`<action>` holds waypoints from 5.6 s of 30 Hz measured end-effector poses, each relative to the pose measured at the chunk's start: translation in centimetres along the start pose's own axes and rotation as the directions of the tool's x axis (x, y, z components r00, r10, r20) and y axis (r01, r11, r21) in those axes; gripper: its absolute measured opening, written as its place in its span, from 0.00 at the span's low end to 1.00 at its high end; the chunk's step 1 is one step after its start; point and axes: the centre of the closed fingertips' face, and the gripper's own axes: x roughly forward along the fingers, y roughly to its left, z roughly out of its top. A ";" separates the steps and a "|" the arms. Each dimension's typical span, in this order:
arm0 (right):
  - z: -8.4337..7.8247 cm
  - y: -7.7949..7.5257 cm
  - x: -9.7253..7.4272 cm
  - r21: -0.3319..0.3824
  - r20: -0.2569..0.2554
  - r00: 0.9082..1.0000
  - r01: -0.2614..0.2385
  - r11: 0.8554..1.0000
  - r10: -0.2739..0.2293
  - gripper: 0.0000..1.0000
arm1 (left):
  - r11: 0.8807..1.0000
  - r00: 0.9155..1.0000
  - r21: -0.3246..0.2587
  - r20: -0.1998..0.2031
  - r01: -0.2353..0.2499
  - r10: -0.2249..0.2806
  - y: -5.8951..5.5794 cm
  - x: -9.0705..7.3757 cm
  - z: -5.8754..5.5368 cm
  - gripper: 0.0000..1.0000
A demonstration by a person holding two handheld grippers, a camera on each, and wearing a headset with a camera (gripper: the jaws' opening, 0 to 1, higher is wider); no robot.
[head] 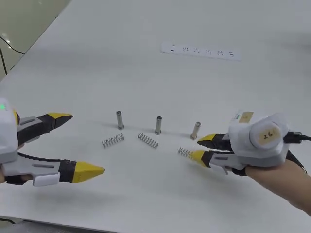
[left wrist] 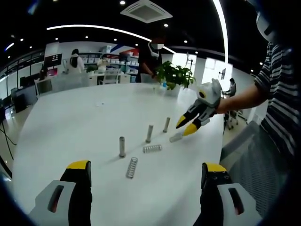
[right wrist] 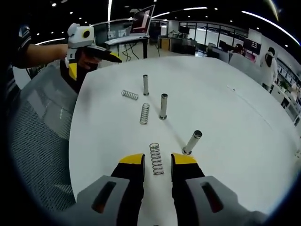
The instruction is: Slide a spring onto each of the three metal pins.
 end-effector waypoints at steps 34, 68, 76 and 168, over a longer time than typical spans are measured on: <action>-2.2 0.0 0.6 -0.069 -0.076 0.997 -0.028 0.997 0.023 0.08 | 0.999 0.999 0.022 -0.007 0.035 -0.034 -1.2 0.6 0.5 0.93; 5.2 5.9 -0.4 -0.328 -0.004 0.987 -0.155 0.932 0.163 0.08 | 0.931 0.937 0.113 -0.076 0.348 -0.341 -5.9 4.9 0.5 0.53; 6.1 6.5 -0.4 -0.343 0.013 0.984 -0.165 0.925 0.180 0.08 | 0.899 0.904 0.101 -0.087 0.426 -0.419 -7.6 6.6 0.6 0.35; 7.0 7.6 -2.7 -0.348 0.051 0.956 -0.253 0.903 0.288 0.07 | 0.823 0.829 0.102 -0.110 0.559 -0.549 -10.4 8.2 0.2 0.01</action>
